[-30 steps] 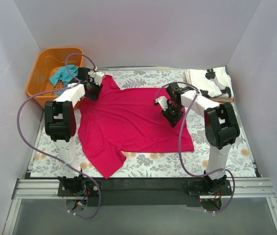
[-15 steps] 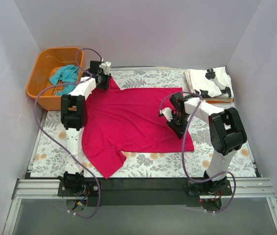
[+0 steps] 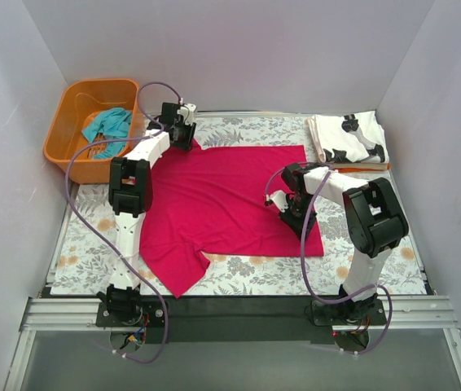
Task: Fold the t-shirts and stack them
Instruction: Flatten the tshirt out
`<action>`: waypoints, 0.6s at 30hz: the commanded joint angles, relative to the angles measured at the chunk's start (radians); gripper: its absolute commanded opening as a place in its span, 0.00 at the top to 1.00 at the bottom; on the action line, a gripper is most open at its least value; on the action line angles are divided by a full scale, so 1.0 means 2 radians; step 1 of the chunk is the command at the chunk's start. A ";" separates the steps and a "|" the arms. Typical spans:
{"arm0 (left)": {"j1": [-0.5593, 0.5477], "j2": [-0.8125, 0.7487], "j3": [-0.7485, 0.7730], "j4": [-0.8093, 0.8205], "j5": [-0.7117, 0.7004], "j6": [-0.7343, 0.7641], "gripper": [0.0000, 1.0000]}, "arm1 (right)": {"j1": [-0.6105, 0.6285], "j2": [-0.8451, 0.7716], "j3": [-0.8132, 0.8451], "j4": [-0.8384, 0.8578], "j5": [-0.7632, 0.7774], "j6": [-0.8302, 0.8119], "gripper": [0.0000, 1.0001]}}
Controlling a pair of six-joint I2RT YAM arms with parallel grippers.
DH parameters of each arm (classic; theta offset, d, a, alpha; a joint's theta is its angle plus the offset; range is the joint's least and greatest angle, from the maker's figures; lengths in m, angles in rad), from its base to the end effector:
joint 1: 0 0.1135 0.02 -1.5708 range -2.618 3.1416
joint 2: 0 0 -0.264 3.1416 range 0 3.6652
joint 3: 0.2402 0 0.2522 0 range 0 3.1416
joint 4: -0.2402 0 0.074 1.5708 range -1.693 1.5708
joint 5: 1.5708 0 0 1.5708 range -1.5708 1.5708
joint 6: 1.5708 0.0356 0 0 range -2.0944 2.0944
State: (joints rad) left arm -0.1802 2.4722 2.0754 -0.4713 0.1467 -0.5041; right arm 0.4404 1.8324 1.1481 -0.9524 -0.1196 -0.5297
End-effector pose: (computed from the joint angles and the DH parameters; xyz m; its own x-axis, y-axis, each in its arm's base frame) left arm 0.5369 -0.1031 0.1546 -0.7879 -0.3422 -0.5120 -0.1260 0.9034 -0.4098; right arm 0.2775 0.1355 0.1511 -0.5687 -0.8226 -0.0033 -0.8152 0.5630 0.1360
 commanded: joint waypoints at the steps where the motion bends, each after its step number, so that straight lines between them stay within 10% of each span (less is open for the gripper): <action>1: -0.009 -0.004 0.026 0.031 0.013 -0.012 0.68 | 0.003 -0.008 -0.018 -0.022 -0.008 -0.013 0.82; 13: -0.016 0.069 0.086 0.114 0.081 -0.044 0.59 | 0.004 -0.046 -0.017 -0.045 -0.044 -0.038 0.81; 18: -0.013 0.010 0.040 0.181 0.119 -0.062 0.50 | 0.002 -0.076 0.075 -0.029 -0.067 -0.035 0.65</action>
State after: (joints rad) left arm -0.2115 2.6225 2.2040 -0.2066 0.3031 -0.5922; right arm 0.4416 1.7531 1.1595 -1.0332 -0.1875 -0.5835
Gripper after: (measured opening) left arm 0.484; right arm 0.312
